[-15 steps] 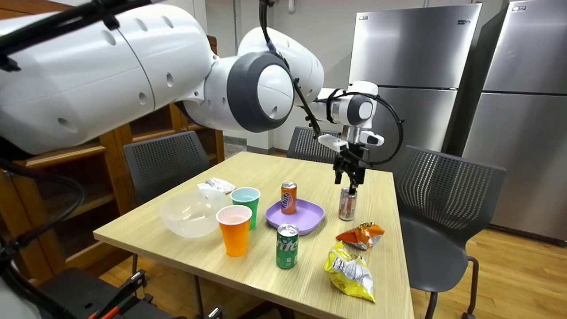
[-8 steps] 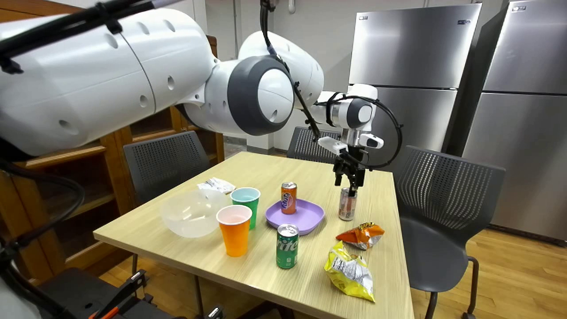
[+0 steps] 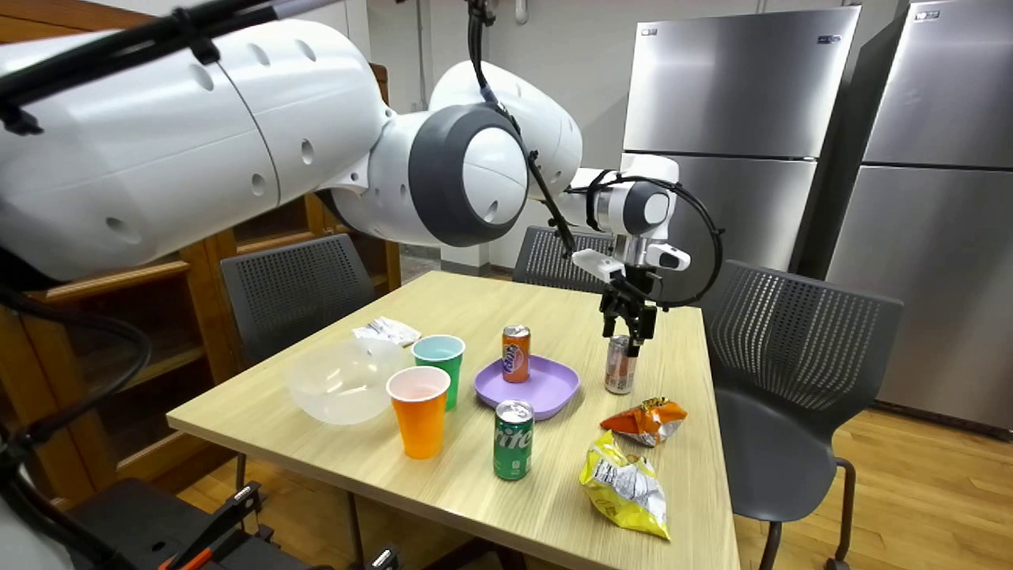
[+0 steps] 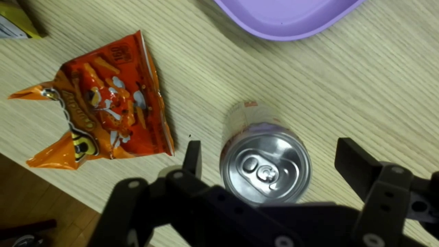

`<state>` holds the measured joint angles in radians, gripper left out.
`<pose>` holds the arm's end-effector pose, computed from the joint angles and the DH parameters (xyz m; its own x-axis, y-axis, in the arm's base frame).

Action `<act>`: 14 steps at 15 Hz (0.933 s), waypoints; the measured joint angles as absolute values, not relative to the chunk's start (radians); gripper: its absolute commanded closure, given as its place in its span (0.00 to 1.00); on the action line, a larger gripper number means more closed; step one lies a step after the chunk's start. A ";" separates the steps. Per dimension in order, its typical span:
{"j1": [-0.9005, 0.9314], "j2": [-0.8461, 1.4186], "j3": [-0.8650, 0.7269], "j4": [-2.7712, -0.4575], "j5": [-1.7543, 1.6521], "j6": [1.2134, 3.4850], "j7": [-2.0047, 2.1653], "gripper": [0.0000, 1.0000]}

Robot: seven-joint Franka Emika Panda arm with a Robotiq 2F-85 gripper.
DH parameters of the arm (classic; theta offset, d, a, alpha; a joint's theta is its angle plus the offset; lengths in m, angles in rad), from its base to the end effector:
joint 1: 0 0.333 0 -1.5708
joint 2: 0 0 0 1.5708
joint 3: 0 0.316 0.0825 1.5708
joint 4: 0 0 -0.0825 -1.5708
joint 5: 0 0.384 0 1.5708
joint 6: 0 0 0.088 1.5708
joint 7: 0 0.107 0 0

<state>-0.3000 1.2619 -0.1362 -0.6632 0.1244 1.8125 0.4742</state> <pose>0.7421 -0.2739 0.1811 0.6484 -0.7561 -0.0890 -0.7543 -0.6538 0.0601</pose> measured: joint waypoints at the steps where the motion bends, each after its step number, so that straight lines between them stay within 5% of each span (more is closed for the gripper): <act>1: -0.301 1.262 -0.139 -0.663 0.124 1.813 0.476 0.00; 2: -0.301 1.262 -0.142 -0.663 0.124 1.813 0.477 0.00; 3: -0.301 1.262 -0.144 -0.663 0.124 1.813 0.480 0.25; 4: -0.301 1.262 -0.145 -0.663 0.124 1.813 0.482 0.26; 8: -0.301 1.262 -0.148 -0.663 0.124 1.813 0.484 0.58; 14: -0.301 1.262 -0.148 -0.662 0.124 1.813 0.484 0.62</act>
